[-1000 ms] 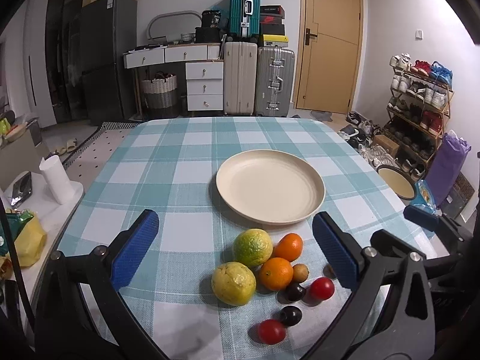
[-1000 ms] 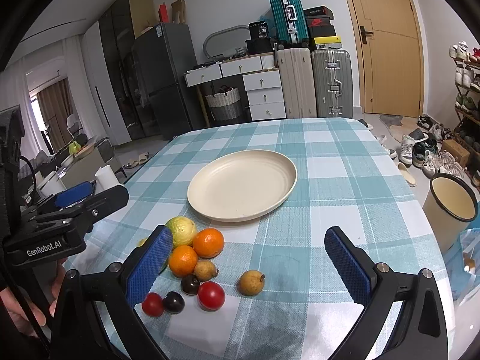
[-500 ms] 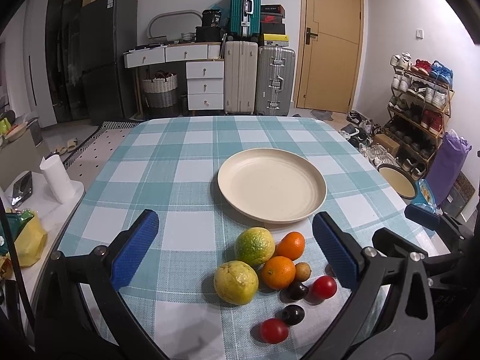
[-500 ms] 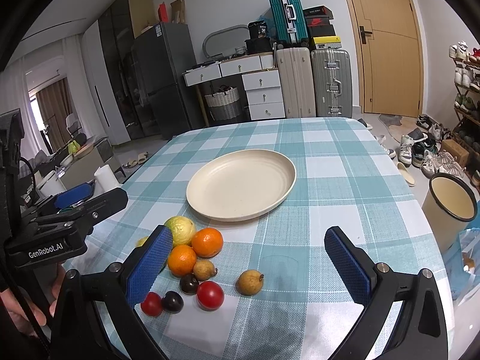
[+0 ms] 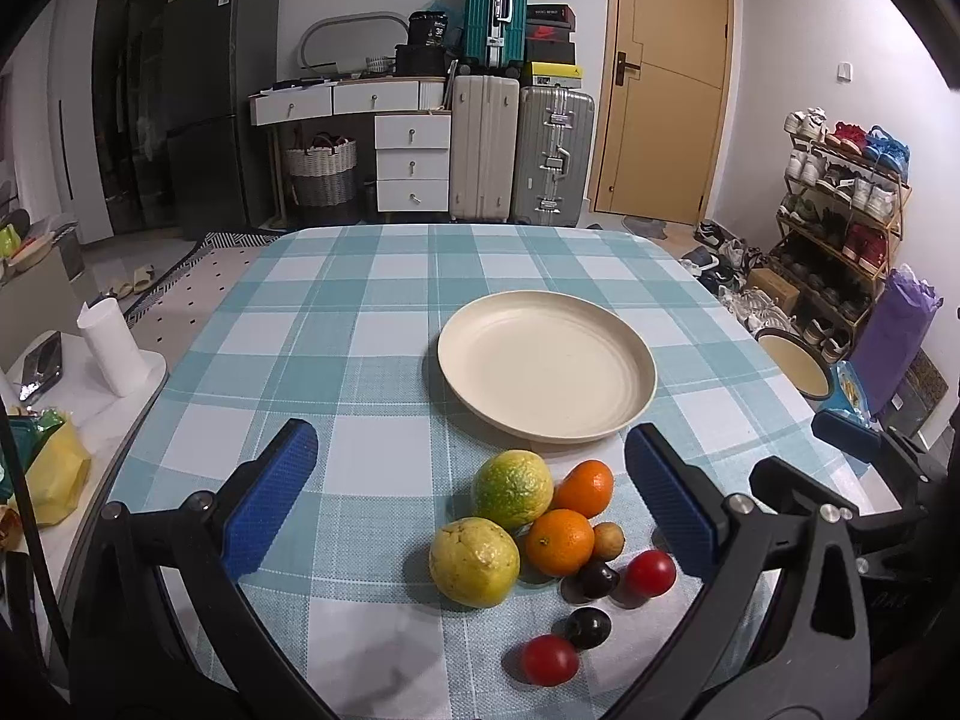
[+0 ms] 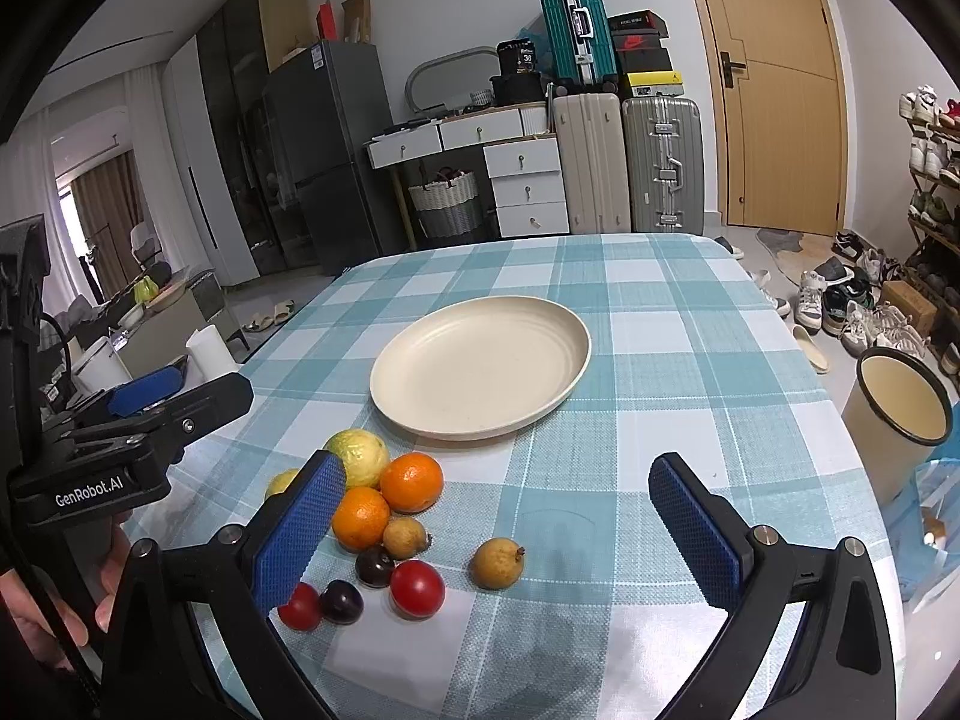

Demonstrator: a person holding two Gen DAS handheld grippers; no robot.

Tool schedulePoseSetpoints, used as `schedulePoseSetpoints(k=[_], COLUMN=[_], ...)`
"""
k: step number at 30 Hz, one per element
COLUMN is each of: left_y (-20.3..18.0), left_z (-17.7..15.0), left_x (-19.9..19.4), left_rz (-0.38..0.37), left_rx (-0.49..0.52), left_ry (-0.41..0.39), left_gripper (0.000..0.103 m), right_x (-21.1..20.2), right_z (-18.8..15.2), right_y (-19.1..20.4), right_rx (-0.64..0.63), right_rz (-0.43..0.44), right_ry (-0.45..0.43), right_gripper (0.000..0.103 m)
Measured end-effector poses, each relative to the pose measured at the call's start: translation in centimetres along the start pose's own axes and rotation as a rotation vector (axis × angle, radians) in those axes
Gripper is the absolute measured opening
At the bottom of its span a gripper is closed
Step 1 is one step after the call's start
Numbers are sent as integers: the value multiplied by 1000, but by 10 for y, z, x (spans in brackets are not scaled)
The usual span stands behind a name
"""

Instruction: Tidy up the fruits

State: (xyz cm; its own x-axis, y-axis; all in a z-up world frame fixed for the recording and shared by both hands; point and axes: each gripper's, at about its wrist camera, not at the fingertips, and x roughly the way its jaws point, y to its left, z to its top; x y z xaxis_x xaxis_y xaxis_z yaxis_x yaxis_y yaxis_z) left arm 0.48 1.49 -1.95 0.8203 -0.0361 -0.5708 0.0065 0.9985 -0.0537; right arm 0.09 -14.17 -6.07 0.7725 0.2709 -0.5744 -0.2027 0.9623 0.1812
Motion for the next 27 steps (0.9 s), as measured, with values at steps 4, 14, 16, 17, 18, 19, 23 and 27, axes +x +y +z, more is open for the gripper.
schedulePoseSetpoints(k=[4, 14, 16, 17, 18, 19, 23, 27], left_y=[1, 3, 4, 4, 5, 6, 13, 20], left_z=[0, -1, -2, -2, -2, -4, -8, -13], left_x=[1, 10, 11, 11, 12, 12, 16, 25], left_rz=[-7, -20, -21, -20, -21, -24, -26, -29], left_rx=[2, -14, -15, -16, -19, -20, -34, -55], left_ry=[3, 24, 25, 26, 28, 28, 44, 77], left_gripper=[102, 102, 102, 102, 102, 102, 102, 102], right_x=[0, 0, 0, 0, 0, 0, 3, 5], right_z=[0, -1, -2, -3, -3, -3, -5, -5], right_y=[0, 0, 0, -1, -1, -1, 0, 0], right_rx=[-3, -3, -2, -2, -3, -5, -13, -7], right_rz=[-1, 1, 3, 4, 6, 8, 6, 9], right_ry=[2, 6, 9, 9, 10, 10, 11, 19], right_gripper=[103, 103, 103, 103, 103, 103, 103, 103])
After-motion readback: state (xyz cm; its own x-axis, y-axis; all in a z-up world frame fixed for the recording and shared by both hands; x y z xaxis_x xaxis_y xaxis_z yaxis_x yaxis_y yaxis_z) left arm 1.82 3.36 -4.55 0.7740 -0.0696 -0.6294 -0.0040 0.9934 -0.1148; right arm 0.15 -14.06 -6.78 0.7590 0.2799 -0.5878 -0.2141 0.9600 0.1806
